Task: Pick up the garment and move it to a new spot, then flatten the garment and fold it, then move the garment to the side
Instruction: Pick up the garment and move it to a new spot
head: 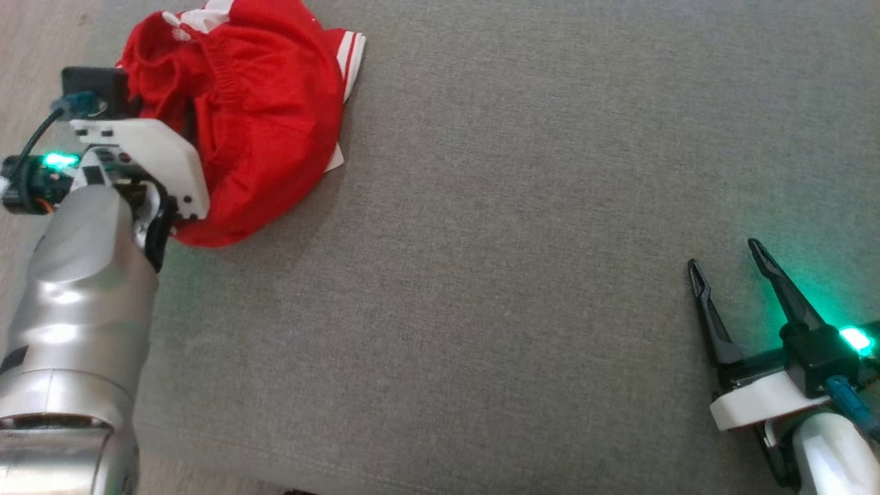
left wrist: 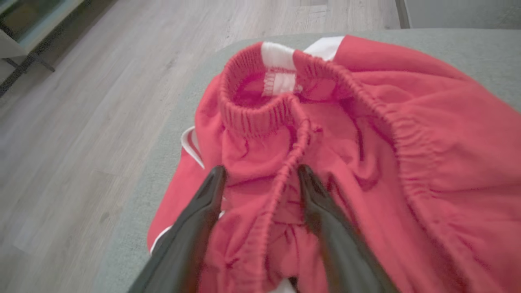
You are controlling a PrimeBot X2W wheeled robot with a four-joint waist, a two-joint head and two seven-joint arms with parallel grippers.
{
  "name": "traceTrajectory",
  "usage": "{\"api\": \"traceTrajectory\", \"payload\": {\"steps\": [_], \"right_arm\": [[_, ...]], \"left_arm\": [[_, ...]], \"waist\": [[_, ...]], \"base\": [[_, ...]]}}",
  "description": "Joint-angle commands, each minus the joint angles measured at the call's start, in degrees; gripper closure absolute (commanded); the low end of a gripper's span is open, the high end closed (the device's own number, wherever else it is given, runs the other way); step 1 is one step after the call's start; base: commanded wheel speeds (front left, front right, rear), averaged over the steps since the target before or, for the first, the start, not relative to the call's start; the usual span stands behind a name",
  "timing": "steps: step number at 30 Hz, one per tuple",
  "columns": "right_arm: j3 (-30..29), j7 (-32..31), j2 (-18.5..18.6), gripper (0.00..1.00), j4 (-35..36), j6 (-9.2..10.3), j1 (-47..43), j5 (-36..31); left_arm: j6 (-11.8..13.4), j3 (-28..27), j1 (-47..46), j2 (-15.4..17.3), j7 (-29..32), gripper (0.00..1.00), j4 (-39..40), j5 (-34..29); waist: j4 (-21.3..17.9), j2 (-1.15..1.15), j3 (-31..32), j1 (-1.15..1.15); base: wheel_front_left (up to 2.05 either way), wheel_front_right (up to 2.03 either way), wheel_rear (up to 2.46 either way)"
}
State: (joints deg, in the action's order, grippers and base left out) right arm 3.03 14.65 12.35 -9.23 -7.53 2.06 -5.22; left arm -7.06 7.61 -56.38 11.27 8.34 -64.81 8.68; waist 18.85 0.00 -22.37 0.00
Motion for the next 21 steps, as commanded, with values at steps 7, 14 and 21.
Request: {"api": "traceTrajectory", "payload": {"steps": [7,14,21], "right_arm": [[1.9,0.3,-1.1,0.0,-0.4,0.04,0.6,0.2],[3.3,0.3,-5.0,0.0,-2.0,0.04,-0.2,1.4],[4.4,0.3,-7.6,0.0,-3.1,0.04,-2.4,2.6]], "left_arm": [[-0.1,4.4,-6.5,6.3,-13.7,1.0,0.9,-4.9],[-0.3,11.1,-12.6,7.3,-20.1,1.0,3.0,-10.0],[-0.4,18.0,-15.3,5.1,-21.5,1.0,5.8,-11.9]], "waist": [[-2.0,0.0,4.2,0.0],[-6.9,0.0,13.1,0.0],[-14.1,0.0,21.5,0.0]], "base": [[0.0,0.0,0.0],[0.0,0.0,0.0],[0.0,0.0,0.0]]}}
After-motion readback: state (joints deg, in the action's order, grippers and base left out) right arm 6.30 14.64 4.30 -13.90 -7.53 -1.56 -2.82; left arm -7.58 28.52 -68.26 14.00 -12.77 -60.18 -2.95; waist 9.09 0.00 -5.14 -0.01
